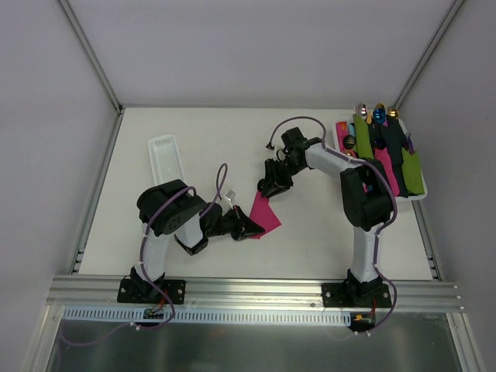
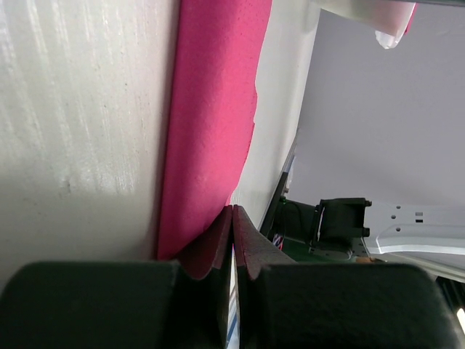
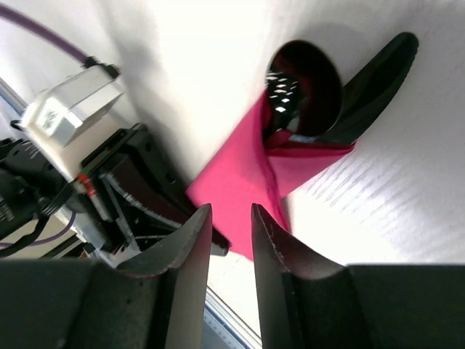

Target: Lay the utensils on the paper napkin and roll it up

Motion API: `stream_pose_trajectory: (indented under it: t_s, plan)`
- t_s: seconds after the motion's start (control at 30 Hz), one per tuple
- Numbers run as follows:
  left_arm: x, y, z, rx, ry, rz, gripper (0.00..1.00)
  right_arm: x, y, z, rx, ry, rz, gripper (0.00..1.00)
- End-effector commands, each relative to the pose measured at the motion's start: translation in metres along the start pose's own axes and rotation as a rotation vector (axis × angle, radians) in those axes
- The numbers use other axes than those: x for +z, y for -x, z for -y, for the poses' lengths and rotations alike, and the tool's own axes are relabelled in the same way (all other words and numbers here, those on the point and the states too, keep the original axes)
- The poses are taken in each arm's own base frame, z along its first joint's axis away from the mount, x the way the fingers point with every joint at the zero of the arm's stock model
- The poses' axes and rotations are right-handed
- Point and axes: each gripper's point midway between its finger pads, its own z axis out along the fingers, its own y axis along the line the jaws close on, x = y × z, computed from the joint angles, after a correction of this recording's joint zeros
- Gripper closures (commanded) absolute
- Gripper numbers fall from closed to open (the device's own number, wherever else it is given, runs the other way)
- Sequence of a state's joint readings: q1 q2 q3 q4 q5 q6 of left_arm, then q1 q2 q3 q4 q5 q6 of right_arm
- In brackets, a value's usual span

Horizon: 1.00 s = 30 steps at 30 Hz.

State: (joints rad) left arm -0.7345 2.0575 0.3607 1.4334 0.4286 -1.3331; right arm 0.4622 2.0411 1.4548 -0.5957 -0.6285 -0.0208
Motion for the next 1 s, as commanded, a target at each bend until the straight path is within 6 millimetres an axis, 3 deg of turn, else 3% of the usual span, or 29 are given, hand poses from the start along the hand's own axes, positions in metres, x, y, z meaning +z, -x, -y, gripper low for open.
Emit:
stream_pose_trajectory:
  t_s: [0.0, 0.17, 0.27, 0.43, 0.6, 0.8, 0.83, 0.87, 0.93, 0.97]
  plan:
    - [-0.009, -0.006, -0.066, -0.095, 0.214, 0.045, 0.98, -0.035, 0.003, -0.033, -0.096, 0.066, 0.060, 0.69]
    - [-0.008, -0.005, -0.066, -0.094, 0.214, 0.050, 0.99, -0.024, -0.010, -0.033, -0.069, 0.105, 0.036, 0.70]
    - [-0.007, -0.004, -0.066, -0.090, 0.211, 0.050, 0.99, -0.007, -0.021, -0.025, -0.020, 0.127, -0.006, 0.72]
    - [-0.007, -0.004, -0.064, -0.086, 0.205, 0.047, 0.98, 0.018, -0.034, -0.007, 0.062, 0.132, -0.074, 0.74]
    - [-0.009, -0.002, -0.056, -0.049, 0.194, 0.056, 0.97, 0.029, -0.041, 0.013, 0.091, 0.058, -0.087, 0.75]
    - [-0.011, 0.005, -0.027, 0.045, 0.159, 0.059, 0.90, 0.034, -0.045, 0.028, 0.110, -0.014, -0.096, 0.75]
    - [-0.012, 0.007, -0.010, 0.073, 0.120, 0.064, 0.89, 0.034, -0.045, 0.030, 0.113, -0.020, -0.100, 0.75]
    - [-0.013, 0.006, -0.009, 0.092, 0.131, 0.054, 0.88, 0.034, -0.046, 0.030, 0.107, -0.022, -0.104, 0.75]
    - [-0.012, 0.011, 0.016, 0.142, 0.089, 0.061, 0.87, 0.035, -0.046, 0.031, 0.108, -0.027, -0.110, 0.75]
    - [-0.014, 0.010, 0.013, 0.160, 0.118, 0.049, 0.87, 0.035, -0.047, 0.031, 0.104, -0.027, -0.112, 0.75]
